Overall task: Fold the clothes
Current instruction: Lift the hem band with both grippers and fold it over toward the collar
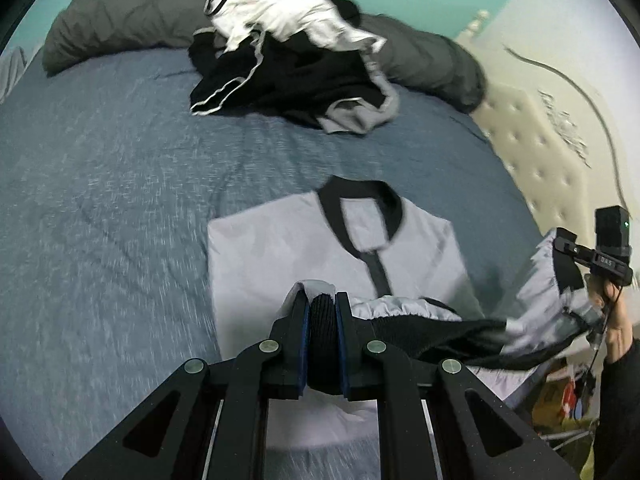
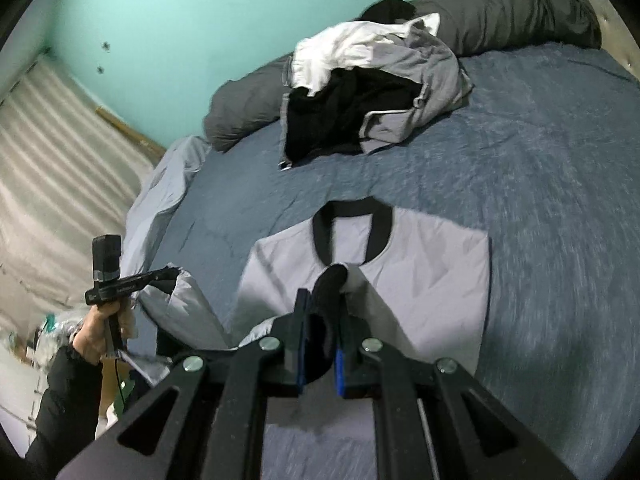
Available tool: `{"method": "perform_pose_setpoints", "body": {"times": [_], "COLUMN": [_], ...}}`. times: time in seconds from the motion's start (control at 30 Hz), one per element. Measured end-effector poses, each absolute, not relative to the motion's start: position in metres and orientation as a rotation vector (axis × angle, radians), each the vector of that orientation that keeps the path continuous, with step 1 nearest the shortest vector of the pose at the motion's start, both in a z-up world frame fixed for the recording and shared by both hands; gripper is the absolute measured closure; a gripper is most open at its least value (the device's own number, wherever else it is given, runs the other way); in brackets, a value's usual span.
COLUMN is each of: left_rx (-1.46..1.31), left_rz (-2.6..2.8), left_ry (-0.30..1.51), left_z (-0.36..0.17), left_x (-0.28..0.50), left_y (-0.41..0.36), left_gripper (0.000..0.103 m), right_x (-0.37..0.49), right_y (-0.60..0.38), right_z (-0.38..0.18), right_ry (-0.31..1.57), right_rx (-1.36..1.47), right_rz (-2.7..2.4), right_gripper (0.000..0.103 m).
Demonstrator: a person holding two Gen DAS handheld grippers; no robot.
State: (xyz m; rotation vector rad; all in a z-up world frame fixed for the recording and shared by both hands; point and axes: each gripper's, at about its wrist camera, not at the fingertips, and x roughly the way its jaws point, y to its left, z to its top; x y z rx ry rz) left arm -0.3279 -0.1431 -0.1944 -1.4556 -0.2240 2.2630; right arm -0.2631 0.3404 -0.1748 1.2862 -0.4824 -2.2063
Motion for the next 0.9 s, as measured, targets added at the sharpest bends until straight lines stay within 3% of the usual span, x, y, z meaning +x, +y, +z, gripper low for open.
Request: {"method": "perform_pose_setpoints", "body": {"times": [0.27, 0.43, 0.5, 0.57, 0.6, 0.77, 0.9], "left_rx": [-1.605, -1.631, -1.604, -1.571, -1.555, -1.467, -1.381], "left_rz": [2.311, 2.355, 2.383, 2.413, 2.427, 2.475, 2.49], "left_ry": [-0.332, -0.397, -0.431, -0.452, -0.442, -0.344, -0.29], "left_z": [-0.277, -0.312, -0.312, -0.309, -0.307, -0.296, -0.297], "left_x": [-0.412, -0.431, -0.433, -0.433, -0.432, -0.422, -0.41], "left_y": [-0.152, -0.16, -0.166, -0.171, -0.171, -0.167, -0.164], "left_gripper": [0.087, 0.062, 0.052, 0.049, 0.049, 0.044, 0.041], "right_x": [-0.362, -0.388, -0.398, -0.4, -0.399, -0.39, -0.384], "right_y": [0.345, 0.353, 0.356, 0.364, 0.368, 0.368, 0.373], "right_z": [-0.254, -0.286, -0.299, -0.297, -0.294, -0.287, -0.302], "right_ry": [-0.482, -0.535, -0.556, -0.591, -0.61, -0.445, -0.423], "right_rx": [1.416, 1.426, 1.43, 1.375, 1.342, 1.352, 1.398], "right_rz": [-2.295, -2.369, -2.398, -2.453, -2.469, -2.489, -2.46], "right_gripper": [0.09, 0.079, 0.075, 0.059, 0.056, 0.056, 0.056]}}
